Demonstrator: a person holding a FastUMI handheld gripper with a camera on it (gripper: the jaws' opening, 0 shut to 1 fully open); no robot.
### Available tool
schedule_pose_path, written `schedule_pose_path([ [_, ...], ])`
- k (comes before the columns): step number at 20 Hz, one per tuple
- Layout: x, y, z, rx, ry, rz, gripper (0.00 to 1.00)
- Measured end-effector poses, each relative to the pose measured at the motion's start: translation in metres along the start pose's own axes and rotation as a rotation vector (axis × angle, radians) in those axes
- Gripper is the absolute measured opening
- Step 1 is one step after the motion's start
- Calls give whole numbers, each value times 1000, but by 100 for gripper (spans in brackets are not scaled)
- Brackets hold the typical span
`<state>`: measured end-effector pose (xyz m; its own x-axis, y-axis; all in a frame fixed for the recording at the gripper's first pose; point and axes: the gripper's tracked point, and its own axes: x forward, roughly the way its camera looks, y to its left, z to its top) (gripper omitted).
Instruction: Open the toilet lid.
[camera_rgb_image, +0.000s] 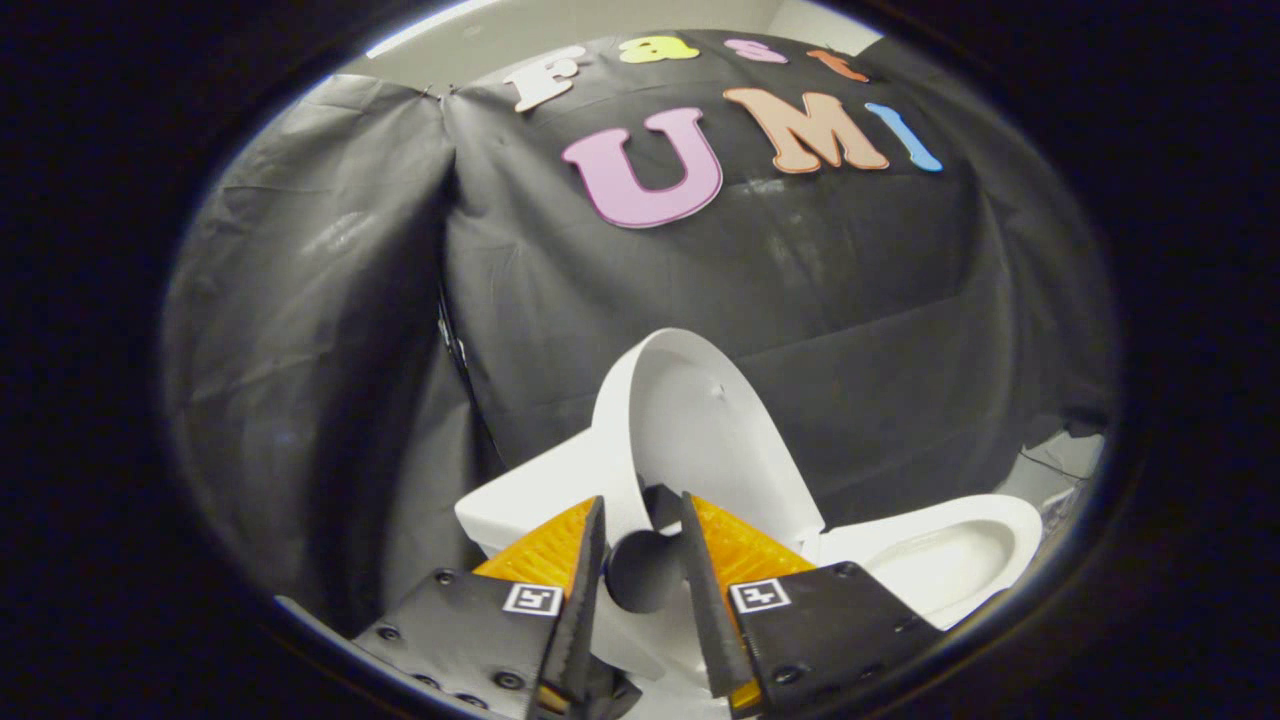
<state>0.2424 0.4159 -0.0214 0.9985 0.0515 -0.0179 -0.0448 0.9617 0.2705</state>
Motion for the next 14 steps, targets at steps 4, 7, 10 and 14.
schedule_pose_path([
  [4, -5, -1, 35, -5, -75, 4, 80],
  [7, -16, -12, 56, -14, -116, -9, 82],
  [10, -26, -30, 76, -29, -135, -39, 82],
  [14, -41, -63, 94, -59, -141, -82, 82],
])
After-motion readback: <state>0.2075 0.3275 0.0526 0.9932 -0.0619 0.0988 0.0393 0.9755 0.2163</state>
